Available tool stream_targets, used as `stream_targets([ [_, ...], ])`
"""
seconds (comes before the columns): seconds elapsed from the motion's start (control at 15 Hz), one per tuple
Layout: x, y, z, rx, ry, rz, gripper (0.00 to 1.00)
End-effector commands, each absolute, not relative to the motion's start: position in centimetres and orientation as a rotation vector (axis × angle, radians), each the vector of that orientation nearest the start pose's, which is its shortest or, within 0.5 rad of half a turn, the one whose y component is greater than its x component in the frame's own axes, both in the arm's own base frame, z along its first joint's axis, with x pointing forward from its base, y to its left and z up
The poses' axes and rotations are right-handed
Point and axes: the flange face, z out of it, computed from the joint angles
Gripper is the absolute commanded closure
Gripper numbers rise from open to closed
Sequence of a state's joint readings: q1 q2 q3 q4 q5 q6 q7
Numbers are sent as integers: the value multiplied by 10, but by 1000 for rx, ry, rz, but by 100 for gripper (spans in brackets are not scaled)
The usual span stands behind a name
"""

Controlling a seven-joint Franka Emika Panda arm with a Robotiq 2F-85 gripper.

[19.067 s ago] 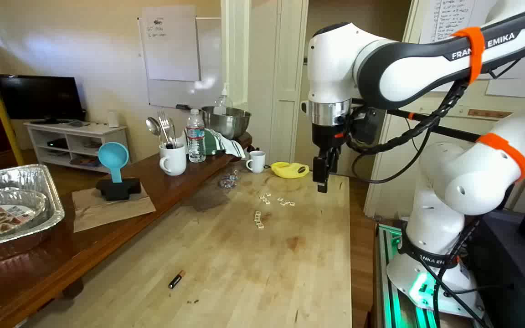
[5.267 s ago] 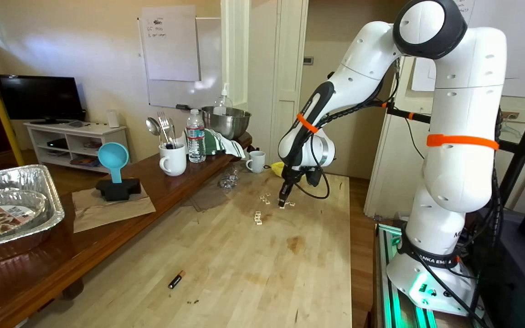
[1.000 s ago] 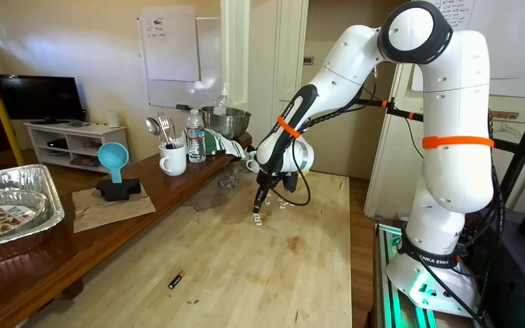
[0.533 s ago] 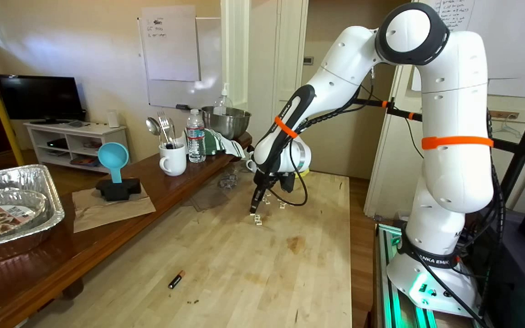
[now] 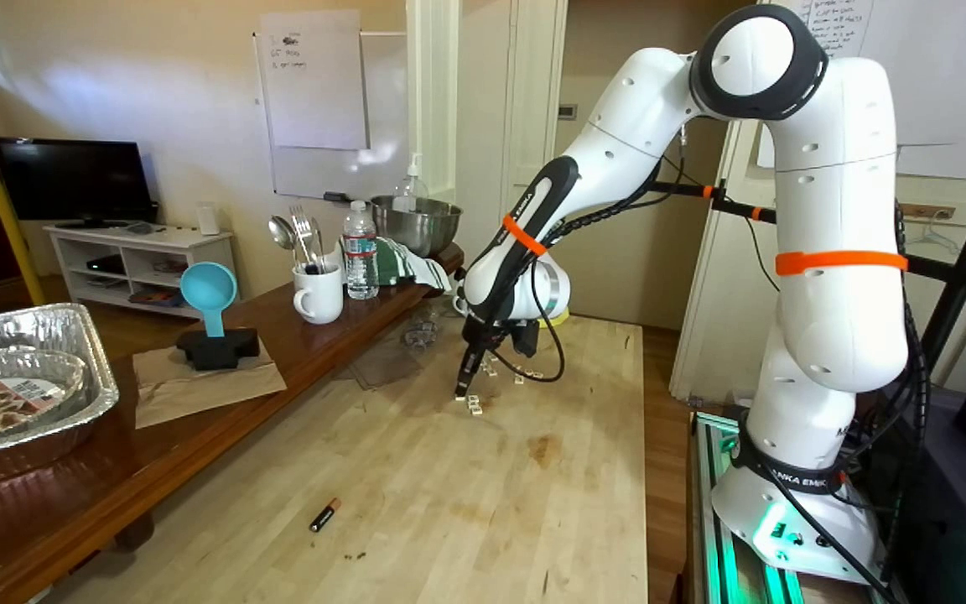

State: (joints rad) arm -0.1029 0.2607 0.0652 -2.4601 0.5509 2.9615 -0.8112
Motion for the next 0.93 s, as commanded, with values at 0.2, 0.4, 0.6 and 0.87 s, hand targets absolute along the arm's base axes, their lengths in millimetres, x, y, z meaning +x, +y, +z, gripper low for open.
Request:
stream_targets([
  [0.2, 491, -37, 197, -3004, -399, -386, 100],
  [0.4, 487, -31, 196, -3000, -415, -365, 100],
  [0.6, 483, -26, 195, -2996, -439, -349, 100],
  [0.87, 473, -18, 196, -2988, -452, -320, 100],
])
